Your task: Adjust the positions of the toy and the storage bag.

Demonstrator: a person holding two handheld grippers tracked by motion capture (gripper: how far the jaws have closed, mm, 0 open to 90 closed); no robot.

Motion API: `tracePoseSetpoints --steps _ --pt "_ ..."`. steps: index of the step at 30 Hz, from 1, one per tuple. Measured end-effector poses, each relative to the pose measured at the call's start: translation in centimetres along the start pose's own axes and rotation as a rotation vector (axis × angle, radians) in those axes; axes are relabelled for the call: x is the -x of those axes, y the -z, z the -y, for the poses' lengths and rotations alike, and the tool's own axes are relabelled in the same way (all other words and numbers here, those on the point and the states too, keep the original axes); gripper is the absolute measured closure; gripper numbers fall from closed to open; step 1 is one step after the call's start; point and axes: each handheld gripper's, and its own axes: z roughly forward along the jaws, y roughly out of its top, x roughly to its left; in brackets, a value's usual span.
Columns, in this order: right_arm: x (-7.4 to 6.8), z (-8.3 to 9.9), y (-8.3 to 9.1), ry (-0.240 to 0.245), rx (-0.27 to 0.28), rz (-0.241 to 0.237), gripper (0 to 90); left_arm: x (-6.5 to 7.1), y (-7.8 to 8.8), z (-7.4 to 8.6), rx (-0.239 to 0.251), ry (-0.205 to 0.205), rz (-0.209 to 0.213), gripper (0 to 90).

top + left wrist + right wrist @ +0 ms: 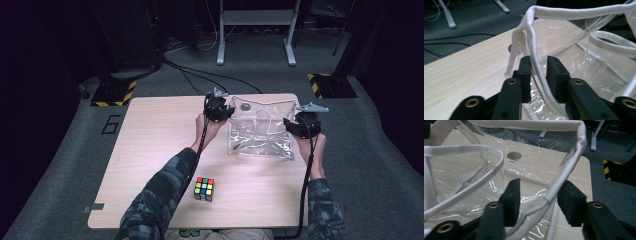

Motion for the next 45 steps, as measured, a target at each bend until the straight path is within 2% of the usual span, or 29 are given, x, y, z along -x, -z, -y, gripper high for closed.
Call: tracePoseSetpoints --steps 1,3,4,5,7,8,15,20,21,24,27,33,36,39,44,45 --pt "0.0 0.1 0.0 0.0 0.006 0.009 63.1 0.1 0.0 0.1 0.0 -0.017 -0.019 79.1" --pt "0.0 0.3 0.1 0.003 0.02 0.02 70.3 -0.1 0.0 0.2 0.006 -0.012 -0.027 84.3" --pt "0.0 0.3 0.1 0.003 0.02 0.02 70.3 -0.1 0.0 0.2 0.006 -0.012 -0.027 86.3" --pt "0.0 0.3 0.2 0.007 0.031 0.04 76.8 -0.1 0.1 0.2 0.007 -0.012 -0.032 86.9" --pt "0.0 0.3 0.2 0.008 0.035 0.049 80.0 -0.3 0.3 0.3 0.016 -0.005 -0.035 87.3" --pt "0.0 0.3 0.3 0.013 0.044 0.07 83.6 -0.5 0.4 0.3 0.015 -0.008 -0.035 87.4" --pt "-0.1 -0.1 0.5 0.032 0.063 0.105 84.6 -1.8 1.8 0.0 0.025 -0.006 -0.062 87.6" --pt "-0.1 -0.7 0.8 0.037 0.072 0.105 84.7 -2.9 3.1 -0.2 0.03 -0.013 -0.094 87.7" --pt "-0.1 -0.8 0.8 0.041 0.074 0.099 84.8 -2.9 3.1 -0.2 0.03 -0.013 -0.094 87.7" --pt "-0.3 -1.0 0.8 0.041 0.075 0.093 85.0 -4.1 4.2 -0.1 0.035 0.0 -0.1 87.8" --pt "-0.2 -1.2 0.8 0.031 0.074 0.081 85.0 -4.5 4.7 0.0 0.033 -0.001 -0.106 87.8" --pt "-0.8 -2.2 0.7 0.024 0.077 0.052 85.2 -5.8 6.8 0.2 0.031 -0.012 -0.127 87.8" --pt "-1.5 -2.6 0.6 0.039 0.079 0.043 85.2 -6.3 7.7 0.5 0.036 -0.017 -0.138 87.9" --pt "-2.2 -2.6 0.4 0.05 0.075 0.032 85.2 -7.1 8.2 1.0 0.024 -0.001 -0.136 87.9" --pt "-3.1 -2.5 -0.2 0.055 0.076 0.024 85.2 -7.5 9.0 1.8 0.033 -0.005 -0.149 87.9" --pt "-3.2 -2.5 -0.3 0.065 0.073 0.019 85.2 -8.0 9.1 2.2 0.029 0.018 -0.148 87.9"
